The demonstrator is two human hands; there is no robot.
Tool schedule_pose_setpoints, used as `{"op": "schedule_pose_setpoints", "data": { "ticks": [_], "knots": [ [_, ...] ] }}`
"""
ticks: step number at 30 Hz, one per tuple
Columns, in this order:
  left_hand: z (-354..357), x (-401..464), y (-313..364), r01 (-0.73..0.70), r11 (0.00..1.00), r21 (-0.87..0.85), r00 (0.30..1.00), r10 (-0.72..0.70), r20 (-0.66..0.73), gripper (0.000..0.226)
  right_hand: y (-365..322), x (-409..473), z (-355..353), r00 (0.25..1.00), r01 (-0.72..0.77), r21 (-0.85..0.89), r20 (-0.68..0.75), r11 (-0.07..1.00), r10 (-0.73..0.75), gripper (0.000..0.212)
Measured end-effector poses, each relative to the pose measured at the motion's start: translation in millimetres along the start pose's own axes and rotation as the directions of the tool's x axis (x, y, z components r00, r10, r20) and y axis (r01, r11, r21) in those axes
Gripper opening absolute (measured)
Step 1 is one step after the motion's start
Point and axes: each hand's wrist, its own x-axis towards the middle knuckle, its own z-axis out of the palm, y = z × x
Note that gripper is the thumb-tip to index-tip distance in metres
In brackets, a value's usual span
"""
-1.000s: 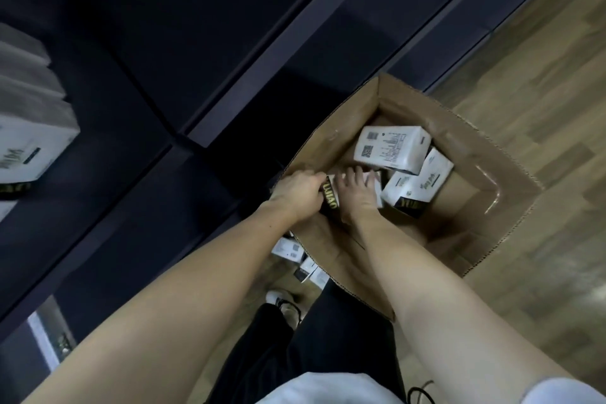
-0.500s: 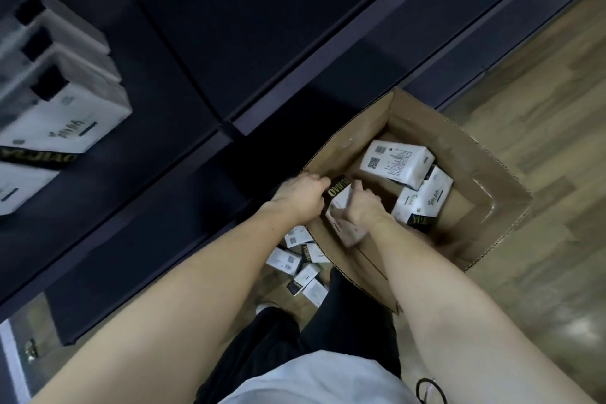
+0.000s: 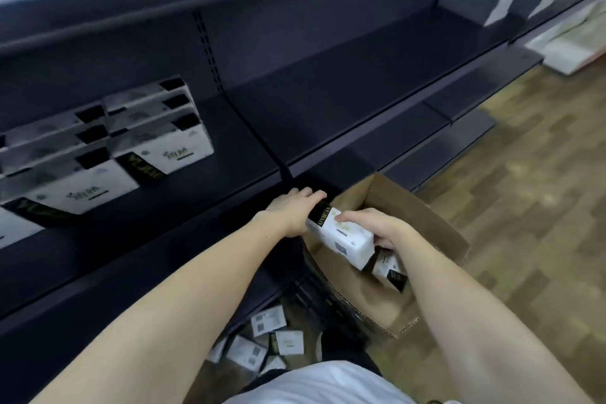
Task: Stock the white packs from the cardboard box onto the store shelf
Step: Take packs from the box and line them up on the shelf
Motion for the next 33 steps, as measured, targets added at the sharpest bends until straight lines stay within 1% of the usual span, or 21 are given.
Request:
{"op": "schedule_pose_setpoints", "data": {
  "ticks": [2,4,7,10,11,13,15,17,18,20,21,22,24,26,28,30,33],
  "knots": [
    [-14,-16,-7,-0.038,0.999,0.011,0.999,0.039,-0.031,0.091,-20,-20,9,0.999,0.024,0.081,0.041,0.996,-0.027,0.053],
    [-30,-33,-15,-0.063,0.997,0.033,0.990,0.067,-0.126,0.090,-41,-37,20,0.995,0.036,0.118,0.087,0.992,-0.047,0.055],
    [-56,-62,-32,-0.088,0.995,0.043,0.964,0.096,-0.247,0.082,-73,-56,37,0.989,0.075,0.108,0.121,0.991,-0.088,0.048],
    [-82,-96,-53,-0.097,0.994,0.046,0.953,0.106,-0.285,0.072,-111,-72,59,0.979,0.116,0.067,0.161,0.991,-0.125,0.044],
    [-89,-109,-60,-0.079,0.997,0.019,0.955,0.081,-0.287,0.070,-124,-76,68,0.974,0.137,0.045,0.175,0.989,-0.143,0.041],
    [-101,-133,-77,-0.023,0.996,-0.087,0.956,-0.003,-0.292,0.069,-149,-80,88,0.964,0.180,0.017,0.196,0.984,-0.180,0.039],
    [-108,-155,-98,0.029,0.981,-0.194,0.950,-0.087,-0.300,0.068,-172,-79,110,0.950,0.219,0.028,0.220,0.975,-0.220,0.036],
    [-111,-175,-120,0.035,0.962,-0.273,0.944,-0.122,-0.308,0.066,-192,-76,133,0.938,0.264,0.008,0.231,0.964,-0.259,0.035],
    [-110,-185,-131,0.044,0.953,-0.300,0.939,-0.141,-0.312,0.067,-201,-74,146,0.933,0.284,-0.003,0.232,0.959,-0.276,0.036],
    [-107,-204,-156,0.074,0.945,-0.318,0.922,-0.187,-0.340,0.081,-217,-69,169,0.925,0.310,-0.018,0.239,0.951,-0.297,0.039],
    [-105,-214,-168,0.092,0.938,-0.335,0.911,-0.215,-0.352,0.085,-224,-65,181,0.922,0.312,-0.038,0.252,0.949,-0.293,0.042],
    [-104,-225,-179,0.112,0.935,-0.337,0.897,-0.242,-0.371,0.081,-230,-61,193,0.919,0.307,-0.066,0.280,0.949,-0.278,0.045],
    [-104,-252,-200,0.176,0.951,-0.254,0.850,-0.278,-0.448,0.067,-239,-53,217,0.907,0.296,-0.125,0.347,0.947,-0.238,0.047],
    [-105,-285,-214,0.249,0.962,-0.114,0.787,-0.270,-0.555,0.066,-248,-50,244,0.898,0.285,-0.141,0.386,0.948,-0.212,0.045],
    [-103,-316,-224,0.302,0.953,0.011,0.737,-0.226,-0.637,0.067,-255,-53,272,0.879,0.271,-0.096,0.430,0.958,-0.206,0.048],
    [-96,-340,-235,0.353,0.933,0.061,0.714,-0.227,-0.662,0.072,-261,-60,299,0.849,0.263,-0.008,0.478,0.965,-0.227,0.050],
    [-85,-368,-248,0.445,0.894,0.061,0.698,-0.303,-0.649,0.079,-267,-63,331,0.802,0.305,0.058,0.522,0.951,-0.289,0.056]
  ]
}}
